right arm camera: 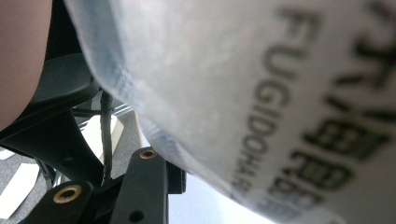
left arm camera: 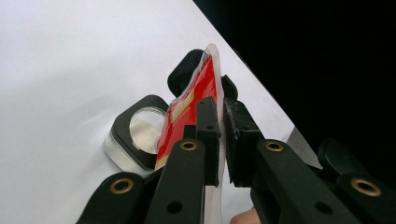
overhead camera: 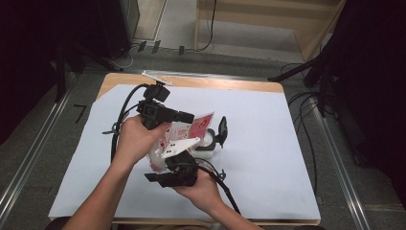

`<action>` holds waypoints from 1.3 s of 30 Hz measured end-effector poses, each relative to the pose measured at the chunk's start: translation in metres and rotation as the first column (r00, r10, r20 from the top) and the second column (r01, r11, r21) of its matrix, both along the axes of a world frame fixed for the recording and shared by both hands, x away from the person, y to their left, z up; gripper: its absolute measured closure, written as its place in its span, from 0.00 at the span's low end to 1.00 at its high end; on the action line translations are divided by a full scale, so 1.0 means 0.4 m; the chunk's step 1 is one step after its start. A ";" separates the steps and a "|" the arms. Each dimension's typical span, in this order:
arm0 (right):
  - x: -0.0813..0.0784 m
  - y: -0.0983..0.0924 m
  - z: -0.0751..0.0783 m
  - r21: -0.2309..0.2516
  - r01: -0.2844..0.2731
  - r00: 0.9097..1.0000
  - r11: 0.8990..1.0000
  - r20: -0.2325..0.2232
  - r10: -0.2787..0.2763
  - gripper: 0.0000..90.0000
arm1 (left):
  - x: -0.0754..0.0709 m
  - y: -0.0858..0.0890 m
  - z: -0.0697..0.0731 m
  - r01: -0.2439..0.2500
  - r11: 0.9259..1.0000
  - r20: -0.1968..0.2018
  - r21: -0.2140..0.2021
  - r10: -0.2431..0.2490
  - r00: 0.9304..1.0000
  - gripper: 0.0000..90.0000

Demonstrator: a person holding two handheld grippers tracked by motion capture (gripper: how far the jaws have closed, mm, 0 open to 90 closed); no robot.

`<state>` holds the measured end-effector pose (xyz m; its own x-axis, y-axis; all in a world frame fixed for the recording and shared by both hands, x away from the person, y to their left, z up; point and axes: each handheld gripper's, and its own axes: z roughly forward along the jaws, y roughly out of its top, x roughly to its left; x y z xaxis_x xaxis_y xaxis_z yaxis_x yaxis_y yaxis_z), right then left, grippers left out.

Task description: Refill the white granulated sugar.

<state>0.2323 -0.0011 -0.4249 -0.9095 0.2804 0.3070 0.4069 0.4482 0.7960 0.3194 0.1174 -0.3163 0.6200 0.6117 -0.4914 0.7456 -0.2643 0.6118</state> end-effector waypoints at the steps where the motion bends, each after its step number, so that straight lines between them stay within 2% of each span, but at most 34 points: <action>1: 0.000 0.000 0.000 0.000 0.000 1.000 1.000 0.001 0.000 0.72 | 0.001 0.000 0.001 0.006 1.000 -0.004 0.007 -0.006 1.000 0.96; 33: 0.000 -0.004 -0.003 -0.016 -0.010 1.000 1.000 -0.004 0.010 0.72 | -0.003 -0.003 -0.004 0.005 1.000 -0.006 0.015 -0.005 1.000 0.95; 39: 0.005 -0.002 0.001 -0.016 -0.009 1.000 1.000 -0.011 0.009 0.72 | 0.009 -0.004 -0.002 0.014 1.000 -0.013 0.019 -0.014 1.000 0.95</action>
<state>0.2344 -0.0020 -0.4246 -0.9086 0.2771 0.3125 0.4114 0.4645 0.7843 0.3230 0.1157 -0.3172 0.6225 0.6119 -0.4880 0.7494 -0.2862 0.5970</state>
